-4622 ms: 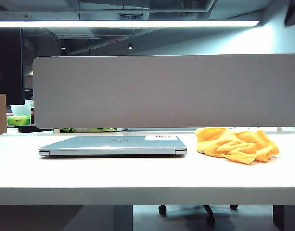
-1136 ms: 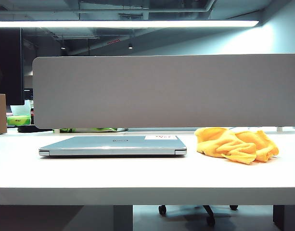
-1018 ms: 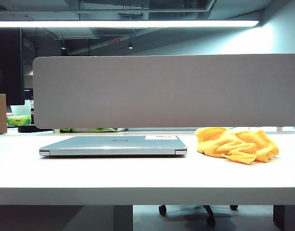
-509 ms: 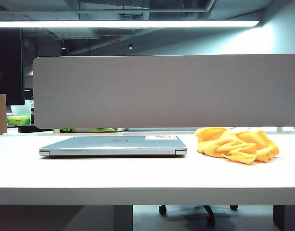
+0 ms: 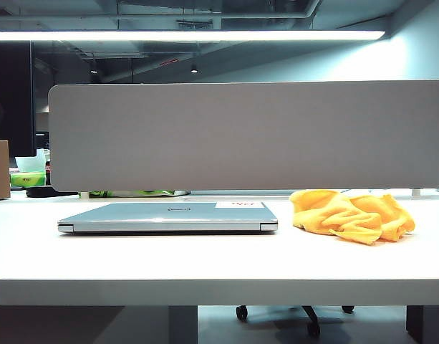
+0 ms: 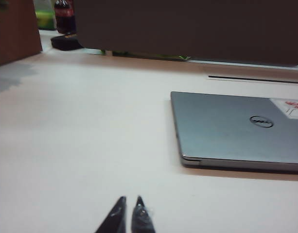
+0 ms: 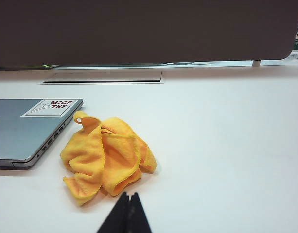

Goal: Pick up the rag and use it to wipe the water off the lid of the laptop on the table.

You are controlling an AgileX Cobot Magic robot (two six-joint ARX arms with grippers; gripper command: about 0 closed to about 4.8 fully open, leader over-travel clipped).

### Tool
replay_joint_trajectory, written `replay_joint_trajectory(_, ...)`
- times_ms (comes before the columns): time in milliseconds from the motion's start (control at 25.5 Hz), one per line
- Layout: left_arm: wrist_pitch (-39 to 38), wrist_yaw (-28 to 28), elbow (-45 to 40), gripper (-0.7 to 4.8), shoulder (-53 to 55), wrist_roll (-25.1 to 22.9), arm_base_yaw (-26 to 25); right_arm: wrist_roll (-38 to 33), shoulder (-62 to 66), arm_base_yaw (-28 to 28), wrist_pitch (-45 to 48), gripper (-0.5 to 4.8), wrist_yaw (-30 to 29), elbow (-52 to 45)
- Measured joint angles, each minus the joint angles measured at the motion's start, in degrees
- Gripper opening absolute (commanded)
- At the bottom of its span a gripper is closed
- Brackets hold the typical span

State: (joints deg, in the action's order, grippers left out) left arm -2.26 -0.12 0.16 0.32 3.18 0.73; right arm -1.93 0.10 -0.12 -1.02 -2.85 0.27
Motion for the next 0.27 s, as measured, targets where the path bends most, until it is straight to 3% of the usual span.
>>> replay_joint_trajectory(274, -0.09, -0.79, -0.02, 0.21, 0.0, -1.27, -0.02, 0.0, 0.0, -0.15, 0.0, -0.05, -0.02, 0.0)
